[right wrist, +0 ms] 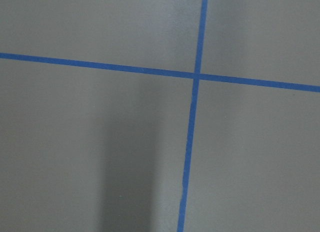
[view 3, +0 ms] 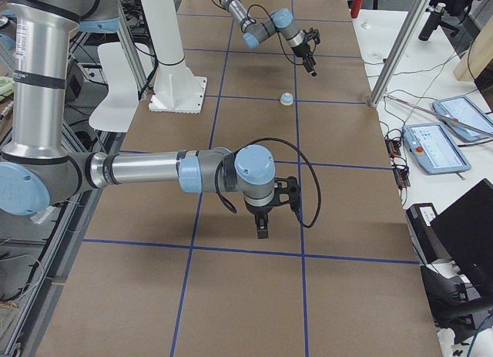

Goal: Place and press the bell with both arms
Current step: 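Withdraw the left arm while the right arm reaches toward the bell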

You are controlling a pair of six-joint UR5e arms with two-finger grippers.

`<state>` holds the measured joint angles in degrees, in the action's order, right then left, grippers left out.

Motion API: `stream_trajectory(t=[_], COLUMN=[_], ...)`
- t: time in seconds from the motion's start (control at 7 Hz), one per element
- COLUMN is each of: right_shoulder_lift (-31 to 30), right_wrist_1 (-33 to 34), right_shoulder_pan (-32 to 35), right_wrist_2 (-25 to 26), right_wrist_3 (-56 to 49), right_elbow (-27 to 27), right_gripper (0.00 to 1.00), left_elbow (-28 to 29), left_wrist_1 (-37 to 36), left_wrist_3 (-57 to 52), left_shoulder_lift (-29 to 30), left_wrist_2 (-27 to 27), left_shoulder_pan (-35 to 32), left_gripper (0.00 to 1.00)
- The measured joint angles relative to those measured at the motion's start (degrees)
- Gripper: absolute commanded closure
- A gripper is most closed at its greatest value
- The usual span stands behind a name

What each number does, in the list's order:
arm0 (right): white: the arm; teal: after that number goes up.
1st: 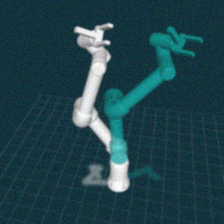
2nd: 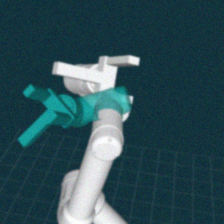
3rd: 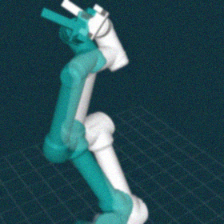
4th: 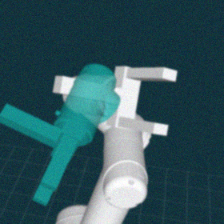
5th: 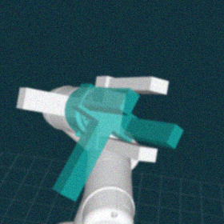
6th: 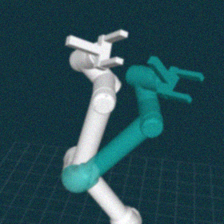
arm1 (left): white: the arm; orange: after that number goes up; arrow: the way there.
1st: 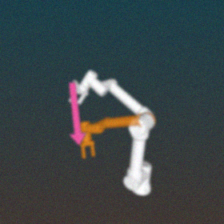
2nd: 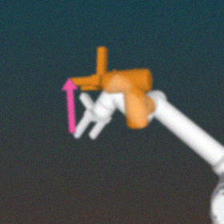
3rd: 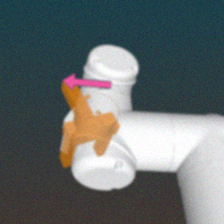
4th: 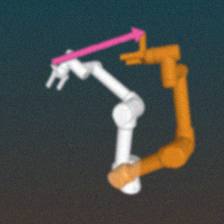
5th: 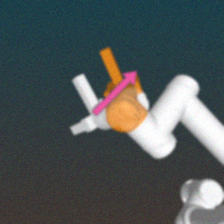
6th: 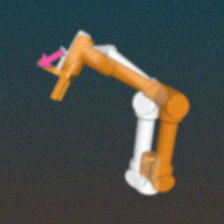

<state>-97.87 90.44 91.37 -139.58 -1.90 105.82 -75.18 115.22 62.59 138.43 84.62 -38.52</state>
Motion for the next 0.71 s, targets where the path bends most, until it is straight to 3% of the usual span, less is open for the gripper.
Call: stream_trajectory(t=[0.29, 0.71], right_shoulder_lift=[8.99, 25.90], right_wrist_1=[-0.32, 1.98], right_shoulder_pan=[-7.98, -23.34], right_wrist_2=[-0.31, 1.67], right_wrist_3=[13.66, 33.87], right_elbow=[-0.08, -1.29], right_gripper=[0.00, 0.00], left_elbow=[-2.68, -12.52], left_wrist_1=[-1.10, -1.27], left_wrist_3=[-4.83, -12.78], left_shoulder_lift=[-6.11, -20.41], left_wrist_2=[5.74, 15.36], left_shoulder_pan=[-4.93, -11.42], left_gripper=[0.00, 0.00])
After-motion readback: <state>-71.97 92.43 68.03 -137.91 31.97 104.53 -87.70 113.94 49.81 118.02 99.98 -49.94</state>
